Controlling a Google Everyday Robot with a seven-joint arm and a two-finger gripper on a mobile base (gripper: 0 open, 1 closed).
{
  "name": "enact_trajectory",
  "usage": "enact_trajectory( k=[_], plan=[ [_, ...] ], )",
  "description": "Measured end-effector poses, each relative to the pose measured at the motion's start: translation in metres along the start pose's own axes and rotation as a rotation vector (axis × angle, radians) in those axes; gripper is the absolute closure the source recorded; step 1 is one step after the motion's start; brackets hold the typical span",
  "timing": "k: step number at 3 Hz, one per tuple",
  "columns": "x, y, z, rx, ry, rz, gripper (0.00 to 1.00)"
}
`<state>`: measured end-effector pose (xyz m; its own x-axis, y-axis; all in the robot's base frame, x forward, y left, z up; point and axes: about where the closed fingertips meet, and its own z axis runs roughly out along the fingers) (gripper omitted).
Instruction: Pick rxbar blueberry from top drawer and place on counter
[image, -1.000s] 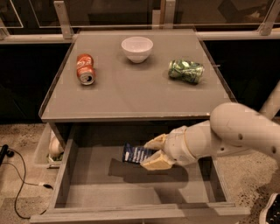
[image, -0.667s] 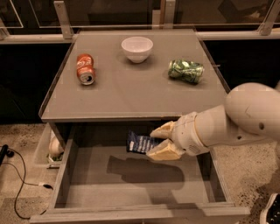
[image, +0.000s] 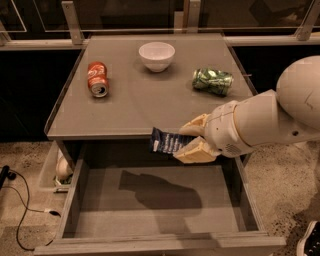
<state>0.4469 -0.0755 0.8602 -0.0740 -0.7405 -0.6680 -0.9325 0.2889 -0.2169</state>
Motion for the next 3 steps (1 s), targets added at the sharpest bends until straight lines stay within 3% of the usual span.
enact_trajectory(
  k=[1,3],
  plan=[
    [-0.002,-0.017,0.000,0.016,-0.016,-0.016,1.00],
    [-0.009,-0.111,0.024,0.034,-0.061,-0.042,1.00]
  ],
)
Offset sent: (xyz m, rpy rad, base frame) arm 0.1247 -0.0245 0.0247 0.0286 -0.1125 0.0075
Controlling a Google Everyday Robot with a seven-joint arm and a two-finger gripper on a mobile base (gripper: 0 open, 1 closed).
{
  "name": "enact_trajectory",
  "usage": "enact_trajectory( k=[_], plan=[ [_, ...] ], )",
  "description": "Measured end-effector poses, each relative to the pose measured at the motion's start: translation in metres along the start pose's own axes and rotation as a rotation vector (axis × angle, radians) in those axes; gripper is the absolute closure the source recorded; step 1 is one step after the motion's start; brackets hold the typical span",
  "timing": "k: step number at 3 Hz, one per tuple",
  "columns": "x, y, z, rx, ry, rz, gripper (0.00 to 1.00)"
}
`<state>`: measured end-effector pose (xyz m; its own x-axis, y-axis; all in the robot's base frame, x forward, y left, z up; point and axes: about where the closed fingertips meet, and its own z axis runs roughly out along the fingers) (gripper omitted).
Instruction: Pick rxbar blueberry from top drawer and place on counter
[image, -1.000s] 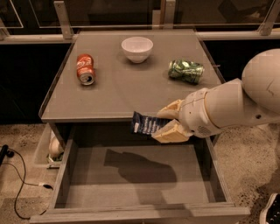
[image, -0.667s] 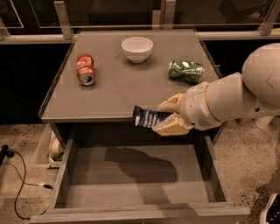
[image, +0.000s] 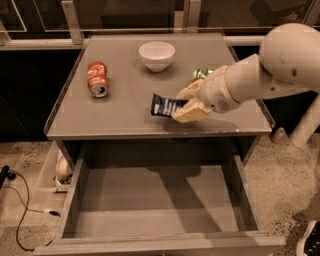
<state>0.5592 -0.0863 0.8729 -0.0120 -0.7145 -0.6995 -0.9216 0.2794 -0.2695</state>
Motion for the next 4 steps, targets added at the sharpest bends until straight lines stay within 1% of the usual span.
enact_trajectory(
  k=[1,2,3,4],
  plan=[
    [0.001,-0.035,0.031,-0.023,-0.043,0.022,1.00],
    [-0.002,-0.053,0.062,-0.060,-0.079,0.040,1.00],
    [-0.002,-0.055,0.065,-0.061,-0.083,0.041,1.00],
    [-0.002,-0.055,0.065,-0.061,-0.083,0.041,0.81]
  ],
)
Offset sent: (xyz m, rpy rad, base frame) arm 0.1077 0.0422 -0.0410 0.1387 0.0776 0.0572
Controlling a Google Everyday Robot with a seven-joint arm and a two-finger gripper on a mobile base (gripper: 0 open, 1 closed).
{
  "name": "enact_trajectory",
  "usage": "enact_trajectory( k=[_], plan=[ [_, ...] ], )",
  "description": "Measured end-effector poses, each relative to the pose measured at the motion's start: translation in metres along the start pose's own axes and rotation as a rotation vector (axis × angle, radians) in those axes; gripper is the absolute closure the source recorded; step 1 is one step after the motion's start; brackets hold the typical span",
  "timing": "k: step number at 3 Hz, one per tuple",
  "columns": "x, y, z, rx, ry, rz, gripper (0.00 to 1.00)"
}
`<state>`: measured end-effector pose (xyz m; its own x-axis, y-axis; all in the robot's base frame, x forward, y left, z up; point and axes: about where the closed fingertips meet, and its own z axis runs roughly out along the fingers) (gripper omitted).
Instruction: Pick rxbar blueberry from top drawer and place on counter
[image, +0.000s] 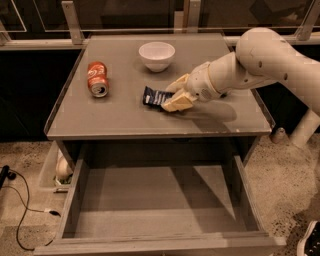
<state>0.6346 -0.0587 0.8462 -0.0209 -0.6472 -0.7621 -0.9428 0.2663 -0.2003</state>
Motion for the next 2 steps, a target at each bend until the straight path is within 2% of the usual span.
enact_trajectory(
  k=[2],
  plan=[
    [0.0000,0.0000,0.0001,0.000,0.000,0.000,0.35]
  ],
)
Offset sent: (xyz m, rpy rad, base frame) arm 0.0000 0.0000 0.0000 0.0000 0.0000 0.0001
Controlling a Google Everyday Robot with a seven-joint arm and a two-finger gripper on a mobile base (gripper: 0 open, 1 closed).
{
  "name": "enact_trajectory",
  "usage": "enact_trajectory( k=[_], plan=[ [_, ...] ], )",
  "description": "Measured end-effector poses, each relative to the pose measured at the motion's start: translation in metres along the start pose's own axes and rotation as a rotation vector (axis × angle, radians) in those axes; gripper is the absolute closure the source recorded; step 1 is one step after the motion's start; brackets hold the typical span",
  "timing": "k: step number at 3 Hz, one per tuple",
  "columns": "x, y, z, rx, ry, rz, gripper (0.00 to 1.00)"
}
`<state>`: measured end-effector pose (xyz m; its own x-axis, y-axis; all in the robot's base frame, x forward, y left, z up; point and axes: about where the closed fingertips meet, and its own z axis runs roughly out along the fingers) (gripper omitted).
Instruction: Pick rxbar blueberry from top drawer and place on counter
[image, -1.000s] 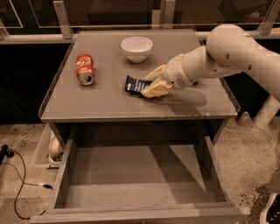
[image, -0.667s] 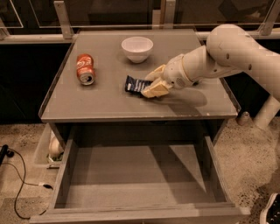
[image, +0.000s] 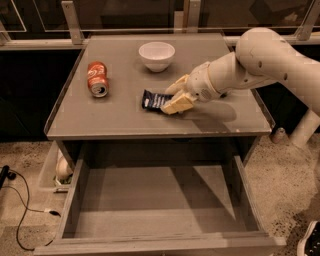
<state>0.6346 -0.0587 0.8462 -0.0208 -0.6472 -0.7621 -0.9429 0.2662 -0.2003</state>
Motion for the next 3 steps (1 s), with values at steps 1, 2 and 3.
enact_trajectory(
  k=[1,2,3],
  plan=[
    [0.0000,0.0000,0.0001,0.000,0.000,0.000,0.11],
    [-0.0001,0.0001,0.0001,0.000,0.000,0.000,0.00],
    [-0.0001,0.0001,0.0001,0.000,0.000,0.000,0.00]
  ],
)
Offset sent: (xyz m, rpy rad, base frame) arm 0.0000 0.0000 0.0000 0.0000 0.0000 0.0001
